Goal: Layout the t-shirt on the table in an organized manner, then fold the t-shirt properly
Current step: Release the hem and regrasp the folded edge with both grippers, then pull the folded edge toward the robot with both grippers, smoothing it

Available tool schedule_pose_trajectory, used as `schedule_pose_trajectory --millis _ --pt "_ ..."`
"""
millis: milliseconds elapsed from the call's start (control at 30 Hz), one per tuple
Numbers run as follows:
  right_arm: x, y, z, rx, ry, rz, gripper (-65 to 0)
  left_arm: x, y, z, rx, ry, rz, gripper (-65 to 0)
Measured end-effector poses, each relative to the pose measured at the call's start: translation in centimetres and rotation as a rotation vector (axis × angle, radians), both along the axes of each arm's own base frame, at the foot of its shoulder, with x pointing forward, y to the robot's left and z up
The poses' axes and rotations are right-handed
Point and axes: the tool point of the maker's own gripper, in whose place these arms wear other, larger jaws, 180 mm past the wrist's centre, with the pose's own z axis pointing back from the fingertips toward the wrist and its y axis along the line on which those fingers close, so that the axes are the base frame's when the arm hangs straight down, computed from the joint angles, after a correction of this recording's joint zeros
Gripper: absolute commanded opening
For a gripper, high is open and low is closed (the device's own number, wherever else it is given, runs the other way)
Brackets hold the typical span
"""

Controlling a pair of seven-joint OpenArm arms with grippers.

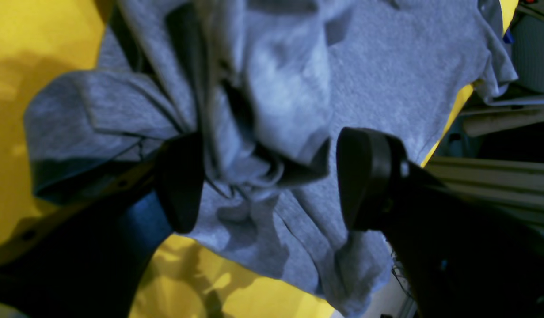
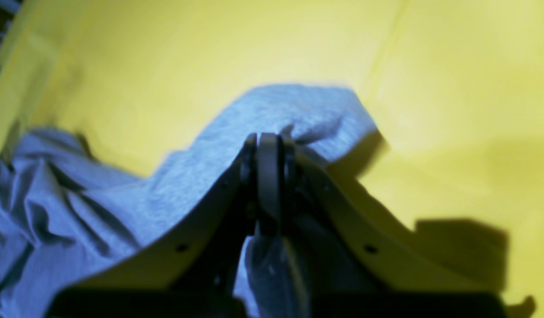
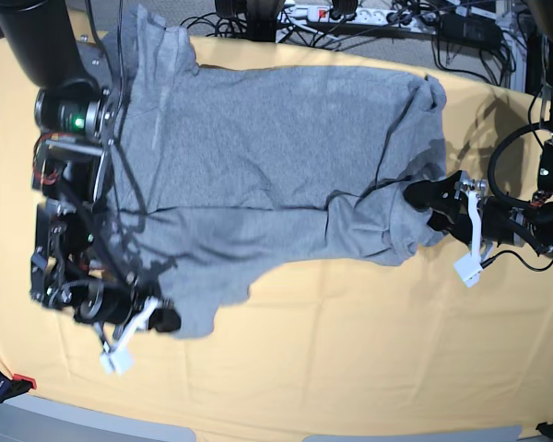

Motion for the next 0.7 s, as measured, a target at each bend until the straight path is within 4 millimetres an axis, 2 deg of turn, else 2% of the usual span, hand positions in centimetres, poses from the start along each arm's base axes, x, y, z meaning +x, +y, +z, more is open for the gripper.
schedule_pose_trajectory --millis 133,267,367,567,700 --pt "1.8 -0.3 2.7 -0.034 -0.062 -0.005 -65.0 0.0 0.0 0.0 0.000 0.000 0.000 -17.9" --pt "2.9 -1.0 3.9 -0.083 -0.122 -0.031 -65.0 0.3 0.3 0.4 0.009 -0.010 0.001 -17.9" --pt "3.3 -1.2 3.6 -0.146 -0.151 -0.035 -65.0 1.7 0.6 2.0 0.004 -0.062 0.015 -17.9" --pt "3.2 -0.3 2.0 -0.298 -0.166 0.021 -65.0 4.9 1.7 6.4 -0.017 -0.198 0.065 -18.0" --pt "4.7 -1.4 2.0 -0.404 -0.213 -0.075 -65.0 6.4 4.0 7.6 0.061 -0.265 0.121 -17.9"
